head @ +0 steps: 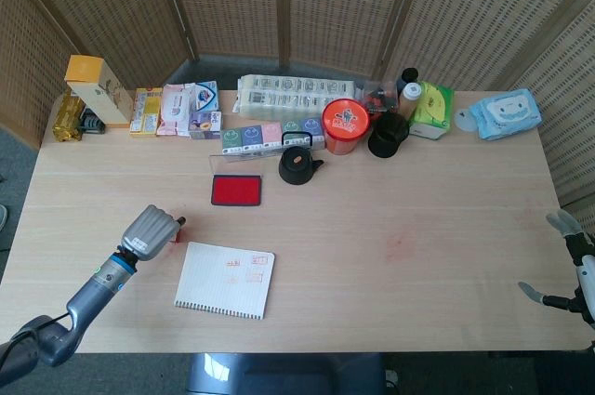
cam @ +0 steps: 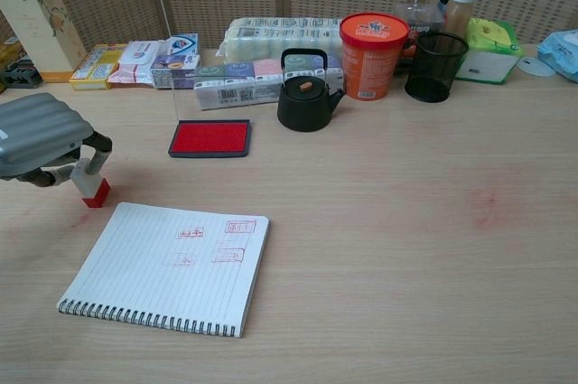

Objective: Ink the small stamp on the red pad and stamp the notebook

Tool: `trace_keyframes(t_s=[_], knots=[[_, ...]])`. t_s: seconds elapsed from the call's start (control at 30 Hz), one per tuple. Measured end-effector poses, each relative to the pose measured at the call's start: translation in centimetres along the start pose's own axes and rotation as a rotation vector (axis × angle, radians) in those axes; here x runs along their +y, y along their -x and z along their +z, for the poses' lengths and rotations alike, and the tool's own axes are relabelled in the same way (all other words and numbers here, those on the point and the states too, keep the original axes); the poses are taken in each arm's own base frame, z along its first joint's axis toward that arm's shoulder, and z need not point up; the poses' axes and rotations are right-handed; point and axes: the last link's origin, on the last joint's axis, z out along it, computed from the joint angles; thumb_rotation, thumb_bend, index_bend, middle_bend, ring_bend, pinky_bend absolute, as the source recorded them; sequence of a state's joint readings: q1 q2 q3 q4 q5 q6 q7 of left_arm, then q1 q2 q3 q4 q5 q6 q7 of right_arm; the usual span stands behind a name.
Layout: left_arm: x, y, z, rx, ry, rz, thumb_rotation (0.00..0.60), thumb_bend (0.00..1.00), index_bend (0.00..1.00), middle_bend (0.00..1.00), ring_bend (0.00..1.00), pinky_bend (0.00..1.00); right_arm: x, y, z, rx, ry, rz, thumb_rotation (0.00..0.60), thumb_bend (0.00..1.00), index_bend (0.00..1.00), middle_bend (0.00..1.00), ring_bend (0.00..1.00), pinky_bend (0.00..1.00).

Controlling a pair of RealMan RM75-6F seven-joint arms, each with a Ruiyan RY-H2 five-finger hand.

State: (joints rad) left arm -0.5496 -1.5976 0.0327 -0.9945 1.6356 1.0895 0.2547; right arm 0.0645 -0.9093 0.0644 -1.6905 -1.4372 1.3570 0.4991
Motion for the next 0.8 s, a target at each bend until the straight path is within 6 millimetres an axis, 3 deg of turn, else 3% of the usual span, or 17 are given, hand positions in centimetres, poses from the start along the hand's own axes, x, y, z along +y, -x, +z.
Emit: trace_keyframes(t_s=[0.37, 0.57, 0.8], knots=[[-0.4, -0.7, 0.2, 0.029, -0.013, -0.008, 0.6, 0.4, 0.67, 1.0, 1.0, 1.0, 0.0, 0.1, 0.0, -0.006, -0.001, 0.001, 0.6, 0.13, 0.0, 0.0, 0.0, 0.0], [-1.5, -3.5, 1.6, 0.102, -0.03, -0.018, 0.6, 0.4, 0.67, 1.0, 1.0, 1.0, -0.1, 0.2, 0.1, -0.014, -0.001, -0.002, 0.6, 0.13, 0.0, 0.0, 0.0, 0.0], [-2.0, -7.4, 5.1, 0.152, -0.036, -0.02, 0.6, 0.4, 0.67, 1.0, 1.0, 1.0, 0.4, 0.2, 0.5, -0.018, 0.026, -0.003, 0.6, 0.13, 0.0, 0.0, 0.0, 0.0]])
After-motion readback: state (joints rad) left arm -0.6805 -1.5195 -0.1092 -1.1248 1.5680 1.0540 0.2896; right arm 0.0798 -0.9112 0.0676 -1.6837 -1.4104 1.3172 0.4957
